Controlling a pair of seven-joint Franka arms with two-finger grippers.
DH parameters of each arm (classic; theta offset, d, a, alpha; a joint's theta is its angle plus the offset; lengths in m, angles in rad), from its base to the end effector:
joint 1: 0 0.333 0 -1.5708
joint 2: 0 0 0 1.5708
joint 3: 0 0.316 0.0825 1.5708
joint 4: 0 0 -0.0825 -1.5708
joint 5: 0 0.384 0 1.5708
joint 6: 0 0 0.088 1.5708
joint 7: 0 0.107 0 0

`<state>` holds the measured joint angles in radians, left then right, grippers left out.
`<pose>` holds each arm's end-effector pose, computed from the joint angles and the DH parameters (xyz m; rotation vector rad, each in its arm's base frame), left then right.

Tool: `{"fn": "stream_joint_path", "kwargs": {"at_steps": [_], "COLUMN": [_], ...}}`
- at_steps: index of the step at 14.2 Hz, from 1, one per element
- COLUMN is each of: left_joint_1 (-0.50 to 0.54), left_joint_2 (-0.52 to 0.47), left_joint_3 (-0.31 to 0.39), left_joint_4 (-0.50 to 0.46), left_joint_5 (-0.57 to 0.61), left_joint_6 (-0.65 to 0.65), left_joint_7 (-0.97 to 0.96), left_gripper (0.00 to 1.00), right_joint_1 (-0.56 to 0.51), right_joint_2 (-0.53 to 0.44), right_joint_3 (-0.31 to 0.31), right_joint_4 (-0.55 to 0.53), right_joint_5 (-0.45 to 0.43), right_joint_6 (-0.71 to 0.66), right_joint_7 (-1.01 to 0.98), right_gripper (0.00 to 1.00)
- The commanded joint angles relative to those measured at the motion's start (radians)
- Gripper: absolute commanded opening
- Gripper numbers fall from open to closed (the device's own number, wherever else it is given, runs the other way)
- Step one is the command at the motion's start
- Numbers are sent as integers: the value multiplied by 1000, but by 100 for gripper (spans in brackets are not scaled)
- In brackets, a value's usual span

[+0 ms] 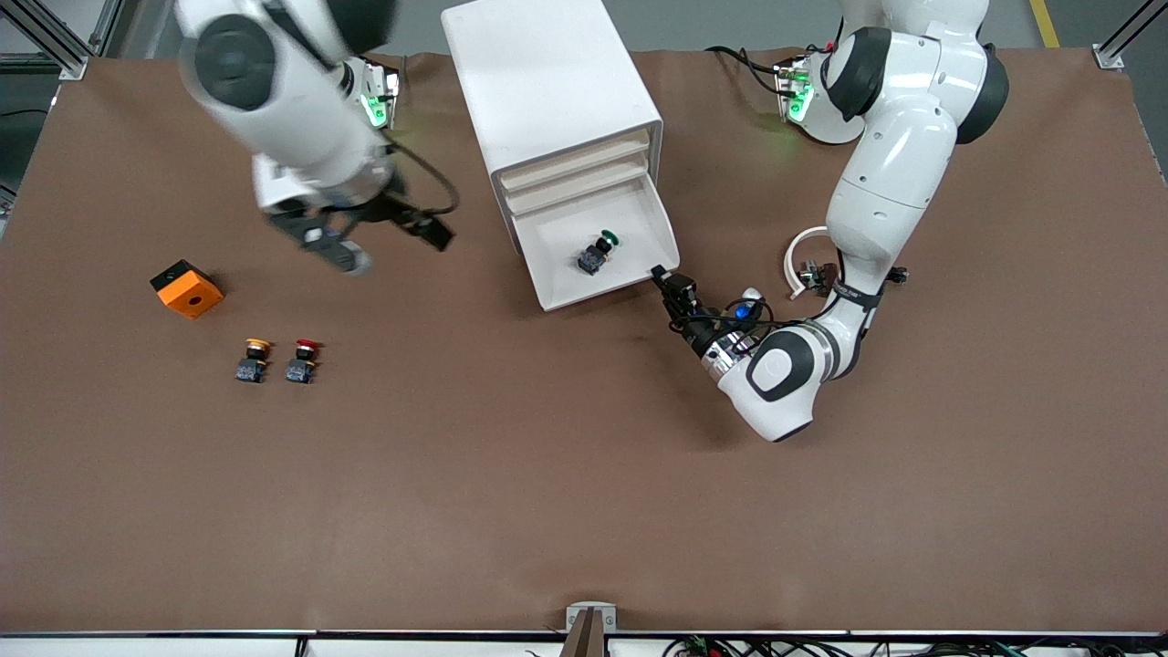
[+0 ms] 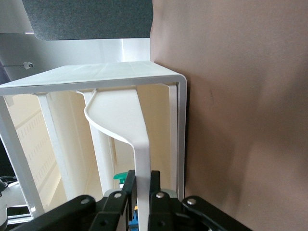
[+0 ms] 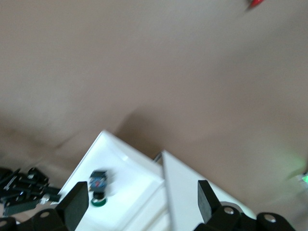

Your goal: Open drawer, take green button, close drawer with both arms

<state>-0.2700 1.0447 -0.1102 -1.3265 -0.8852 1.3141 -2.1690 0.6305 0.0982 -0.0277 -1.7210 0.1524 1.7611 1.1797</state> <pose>0.5544 -0.3122 0.1171 -1.0277 -1.7630 1.5244 0.4760 0.3446 0.5140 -2.9437 0.9269 0.2319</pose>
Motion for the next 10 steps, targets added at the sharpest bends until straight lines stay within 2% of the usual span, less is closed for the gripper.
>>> {"fn": "stream_joint_path", "kwargs": {"at_steps": [1,3,4,5,7,10], "left_joint_1": [2,2,2,2,2,3], "left_joint_2": [1,1,1,1,3,1], "left_joint_3": [1,1,1,1,0,1], "left_joint_4": [13,13,13,12,12,13], "left_joint_5": [-35,-35,-37,-35,-35,-35], "left_joint_6": [5,5,5,5,5,5], "left_joint_7": [-14,-12,-12,-12,-11,-11], "left_gripper": [14,41,83,100,100,100], "right_joint_1": [130,196,219,236,276,316], "right_joint_2": [-3,56,87,115,179,264], "right_joint_3": [-15,-17,-17,-17,-17,-17], "right_joint_4": [-95,-115,-114,-114,-112,-101], "right_joint_5": [3,-2,-23,-37,-50,-120], "right_joint_6": [140,242,270,305,381,458], "right_joint_7": [157,245,267,290,356,425], "right_gripper": [100,100,100,100,100,100]}}
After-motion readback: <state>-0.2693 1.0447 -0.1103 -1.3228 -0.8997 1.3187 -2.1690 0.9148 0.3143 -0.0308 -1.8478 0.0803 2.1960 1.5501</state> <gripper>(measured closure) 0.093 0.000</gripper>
